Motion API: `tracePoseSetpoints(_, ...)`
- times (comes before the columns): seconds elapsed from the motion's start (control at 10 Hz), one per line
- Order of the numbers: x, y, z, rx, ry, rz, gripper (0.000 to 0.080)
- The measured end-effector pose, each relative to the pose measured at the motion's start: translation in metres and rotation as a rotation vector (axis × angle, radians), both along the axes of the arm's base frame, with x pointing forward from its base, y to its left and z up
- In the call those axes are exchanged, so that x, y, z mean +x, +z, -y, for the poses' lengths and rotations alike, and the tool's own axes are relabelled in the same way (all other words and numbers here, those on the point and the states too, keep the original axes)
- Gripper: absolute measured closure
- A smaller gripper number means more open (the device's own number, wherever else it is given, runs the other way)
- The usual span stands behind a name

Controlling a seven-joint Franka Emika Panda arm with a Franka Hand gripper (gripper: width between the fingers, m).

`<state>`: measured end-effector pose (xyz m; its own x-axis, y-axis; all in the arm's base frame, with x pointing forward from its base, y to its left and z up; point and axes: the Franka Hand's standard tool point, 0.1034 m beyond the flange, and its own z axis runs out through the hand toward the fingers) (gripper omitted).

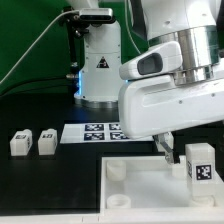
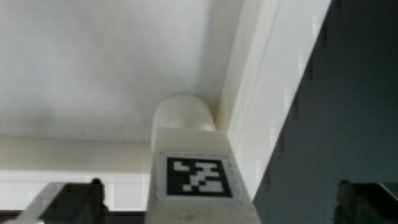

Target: Assemble one leg

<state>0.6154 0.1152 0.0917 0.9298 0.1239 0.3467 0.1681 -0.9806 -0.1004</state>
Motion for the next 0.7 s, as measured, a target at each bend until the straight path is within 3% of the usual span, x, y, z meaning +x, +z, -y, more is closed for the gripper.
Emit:
tracePoseSetpoints(0.1,0.000,0.000,0.000,0.000,0.000,0.000,0.0151)
tracePoseSetpoints(0.2,-0.016,-0.010,-0.002,0.006,0.009,-0.125,0.0151)
tracePoseSetpoints(0.4,0.004,0.007,-0.004,0.018,0.001,-0.165,0.0151)
tracePoseSetpoints(0.7,0.006,0.002,0.002,0.022,-0.001,-0.234,0.0151)
